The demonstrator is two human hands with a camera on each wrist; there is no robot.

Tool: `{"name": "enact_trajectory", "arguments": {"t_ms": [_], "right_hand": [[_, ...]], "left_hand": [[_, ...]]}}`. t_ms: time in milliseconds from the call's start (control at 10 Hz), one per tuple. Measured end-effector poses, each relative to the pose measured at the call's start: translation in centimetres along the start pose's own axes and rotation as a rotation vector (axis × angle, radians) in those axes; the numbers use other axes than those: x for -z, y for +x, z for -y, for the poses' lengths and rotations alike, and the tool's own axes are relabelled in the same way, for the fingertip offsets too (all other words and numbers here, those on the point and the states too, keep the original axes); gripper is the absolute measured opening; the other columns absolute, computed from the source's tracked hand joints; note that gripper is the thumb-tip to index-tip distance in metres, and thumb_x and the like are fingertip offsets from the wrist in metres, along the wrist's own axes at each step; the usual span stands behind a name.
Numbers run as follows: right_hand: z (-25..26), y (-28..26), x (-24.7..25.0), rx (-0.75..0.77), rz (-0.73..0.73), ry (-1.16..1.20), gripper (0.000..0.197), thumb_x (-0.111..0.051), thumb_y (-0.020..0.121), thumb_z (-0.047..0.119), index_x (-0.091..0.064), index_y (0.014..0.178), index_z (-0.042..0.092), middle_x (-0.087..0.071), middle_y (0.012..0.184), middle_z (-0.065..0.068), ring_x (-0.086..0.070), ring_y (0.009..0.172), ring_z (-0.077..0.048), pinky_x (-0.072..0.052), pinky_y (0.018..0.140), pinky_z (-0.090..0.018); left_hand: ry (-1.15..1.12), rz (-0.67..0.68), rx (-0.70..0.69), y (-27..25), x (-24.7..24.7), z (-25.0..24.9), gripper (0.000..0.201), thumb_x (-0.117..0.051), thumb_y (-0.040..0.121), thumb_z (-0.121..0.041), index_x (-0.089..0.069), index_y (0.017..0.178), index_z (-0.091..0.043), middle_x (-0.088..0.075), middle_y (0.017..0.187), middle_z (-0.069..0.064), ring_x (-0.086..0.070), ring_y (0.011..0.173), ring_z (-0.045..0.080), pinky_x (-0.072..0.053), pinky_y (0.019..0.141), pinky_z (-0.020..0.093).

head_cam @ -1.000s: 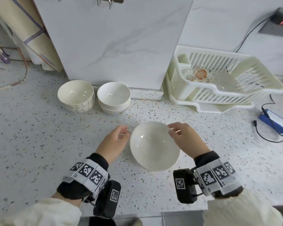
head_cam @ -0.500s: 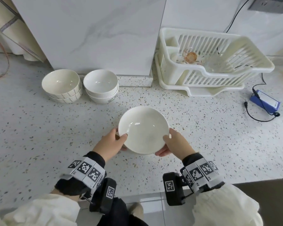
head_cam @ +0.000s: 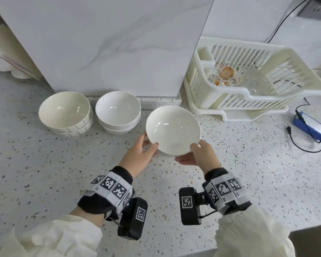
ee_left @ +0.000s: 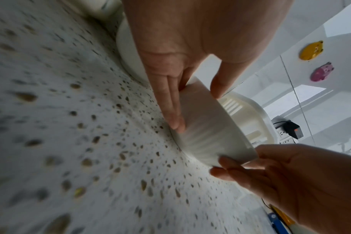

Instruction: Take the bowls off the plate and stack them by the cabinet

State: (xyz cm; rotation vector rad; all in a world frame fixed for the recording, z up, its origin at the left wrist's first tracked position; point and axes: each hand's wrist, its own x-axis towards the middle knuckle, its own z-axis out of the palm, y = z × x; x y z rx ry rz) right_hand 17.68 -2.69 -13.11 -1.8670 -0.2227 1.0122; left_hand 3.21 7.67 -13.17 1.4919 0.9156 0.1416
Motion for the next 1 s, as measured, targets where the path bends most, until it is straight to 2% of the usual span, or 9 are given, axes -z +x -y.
{"name": "enact_trajectory", "arguments": {"t_ms": [100,300,400,600,700,800,900,1000], "right_hand": [[0.8,1.3,-0.4,-0.015,-0.022,0.025,0.043,-0.03,0.088,0.004,-0.036,0.13,0.001,-0.066,0.069,-0.024,-0.067,0.06,-0.032,-0.061,0.058,-0.033],[1.9,3.1,-1.0,-0.03,-0.059,0.043,0.043,-0.03,0.087,0.004,-0.037,0.129,-0.001,-0.066,0.067,-0.025,-0.067,0.06,-0.033,-0.061,0.058,-0.034],[2.3,3.5,-1.1,-0.03,-0.069,0.039,0.043,-0.029,0.087,0.003,-0.038,0.128,-0.001,-0.065,0.065,-0.025,-0.066,0.057,-0.032,-0.061,0.053,-0.032],[2.3,3.4,-1.2,-0.023,-0.079,0.01,0.041,-0.029,0.088,0.003,-0.037,0.128,0.0,-0.064,0.065,-0.024,-0.065,0.058,-0.032,-0.06,0.055,-0.032],[2.2,3.4,-1.2,-0.027,-0.073,0.009,0.04,-0.03,0.088,0.005,-0.039,0.127,0.0,-0.065,0.066,-0.023,-0.066,0.06,-0.032,-0.06,0.057,-0.033],[2.2,2.7,-1.0,-0.031,-0.047,0.045,0.038,-0.033,0.09,0.011,-0.042,0.125,-0.001,-0.066,0.072,-0.022,-0.067,0.062,-0.03,-0.06,0.061,-0.034],[2.0,1.8,-0.3,-0.031,-0.001,0.045,0.036,-0.036,0.094,0.018,-0.045,0.124,0.001,-0.067,0.08,-0.022,-0.068,0.066,-0.028,-0.06,0.062,-0.034],[2.3,-0.5,1.0,0.006,0.002,-0.016,0.036,-0.039,0.095,0.019,-0.047,0.125,0.003,-0.067,0.083,-0.016,-0.068,0.068,-0.025,-0.06,0.064,-0.031]], "left_hand": [[-0.064,0.022,-0.008,1.5,0.5,-0.4,0.056,-0.047,0.09,-0.028,-0.024,0.141,-0.023,-0.046,0.14,0.006,-0.065,0.095,0.012,-0.053,0.083,0.028],[-0.088,0.021,-0.035,3.6,1.1,-0.9,0.053,-0.045,0.091,-0.026,-0.026,0.141,-0.024,-0.049,0.135,0.003,-0.066,0.094,0.012,-0.055,0.086,0.036],[-0.108,0.034,-0.05,4.0,1.2,-1.0,0.053,-0.045,0.091,-0.026,-0.025,0.14,-0.026,-0.048,0.128,-0.002,-0.065,0.09,0.008,-0.054,0.085,0.033],[-0.11,0.057,-0.051,4.5,1.3,-0.8,0.053,-0.046,0.091,-0.027,-0.025,0.139,-0.027,-0.048,0.125,-0.005,-0.065,0.093,0.01,-0.055,0.084,0.033],[-0.097,0.059,-0.045,4.4,1.5,-0.8,0.052,-0.046,0.091,-0.028,-0.026,0.139,-0.026,-0.049,0.129,-0.002,-0.065,0.096,0.011,-0.054,0.086,0.034],[-0.015,0.06,-0.044,3.9,1.7,-0.6,0.052,-0.046,0.089,-0.035,-0.029,0.138,-0.026,-0.049,0.135,-0.002,-0.059,0.111,0.016,-0.047,0.098,0.045],[0.046,0.051,-0.016,2.9,2.2,-0.6,0.044,-0.041,0.092,-0.033,-0.036,0.133,-0.02,-0.055,0.124,-0.001,-0.061,0.103,0.013,-0.046,0.098,0.045],[0.106,0.075,0.007,1.4,2.4,-0.4,0.033,-0.038,0.093,-0.026,-0.045,0.125,-0.017,-0.062,0.113,0.0,-0.062,0.093,0.008,-0.048,0.093,0.037]]}}
